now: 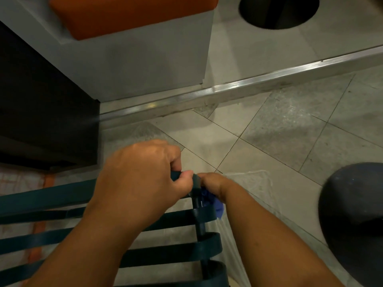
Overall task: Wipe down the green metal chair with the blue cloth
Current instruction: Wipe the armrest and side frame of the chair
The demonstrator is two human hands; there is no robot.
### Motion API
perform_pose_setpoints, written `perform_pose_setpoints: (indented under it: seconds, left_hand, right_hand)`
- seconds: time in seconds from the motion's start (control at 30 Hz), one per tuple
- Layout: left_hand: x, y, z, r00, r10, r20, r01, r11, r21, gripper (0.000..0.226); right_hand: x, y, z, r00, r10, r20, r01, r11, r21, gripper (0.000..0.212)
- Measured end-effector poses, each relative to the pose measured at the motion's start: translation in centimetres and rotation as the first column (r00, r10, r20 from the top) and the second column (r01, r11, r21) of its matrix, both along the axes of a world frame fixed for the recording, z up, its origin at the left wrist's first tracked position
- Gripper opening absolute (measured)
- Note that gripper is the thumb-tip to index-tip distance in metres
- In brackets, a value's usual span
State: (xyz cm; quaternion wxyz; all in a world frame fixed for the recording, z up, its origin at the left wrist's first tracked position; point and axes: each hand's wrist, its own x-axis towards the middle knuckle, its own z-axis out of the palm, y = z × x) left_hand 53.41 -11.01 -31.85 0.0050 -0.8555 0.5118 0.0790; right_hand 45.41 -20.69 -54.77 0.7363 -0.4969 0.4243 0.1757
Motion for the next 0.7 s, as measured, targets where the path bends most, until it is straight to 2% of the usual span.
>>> perform_pose_setpoints:
  seconds: [0.07,0.13,0.2,0.3,0.37,0.43,0.57,0.63,0.7]
  left_hand:
    - [0.0,0.0,0.0,1.000,0.006,-0.001,-0.006,1.000,-0.006,0.031]
    - [0.0,-0.1,0.1,1.000,0.006,-0.007,-0.006,1.000,0.007,0.032]
    - [0.1,-0.1,0.1,1.000,0.010,-0.022,-0.009,1.000,0.017,0.032]
    - [0.1,0.0,0.1,1.000,0.011,-0.020,-0.010,1.000,0.019,0.032]
    - [0.1,-0.1,0.1,1.000,0.011,0.001,-0.011,1.000,0.015,0.033]
    - [-0.1,-0.1,0.1,1.000,0.019,0.003,-0.019,1.000,0.024,0.034]
    - [-0.2,-0.3,0.4,0.999,0.032,0.018,-0.033,0.998,0.053,0.035]
    - [-0.2,-0.4,0.6,0.999,0.045,0.003,-0.045,0.997,0.069,0.034]
    - [-0.1,-0.5,0.8,0.998,0.060,-0.024,-0.057,0.994,0.089,0.033]
  right_hand:
    - [1.3,-0.9,0.4,0.989,0.145,-0.016,-0.145,0.988,-0.053,0.031]
    - [1.9,-1.9,2.2,0.980,0.196,0.033,-0.195,0.980,-0.046,0.028]
    - [1.9,-2.9,3.2,0.976,0.177,0.125,-0.184,0.982,0.044,0.025]
    - [1.6,-2.9,2.4,0.974,0.130,0.185,-0.170,0.960,0.222,0.020]
    - [1.9,-2.3,0.8,0.991,0.078,0.111,-0.103,0.963,0.250,0.019]
    - [2.1,-1.4,-0.8,0.998,0.059,-0.010,-0.056,0.977,0.206,0.024]
    - [2.0,0.5,-1.3,0.965,0.150,-0.215,-0.146,0.989,0.036,0.039]
    - [1.2,0.8,-0.9,0.971,0.058,-0.232,-0.062,0.998,-0.009,0.049]
    - [0.4,0.4,0.6,0.975,-0.094,-0.200,0.089,0.995,-0.036,0.034]
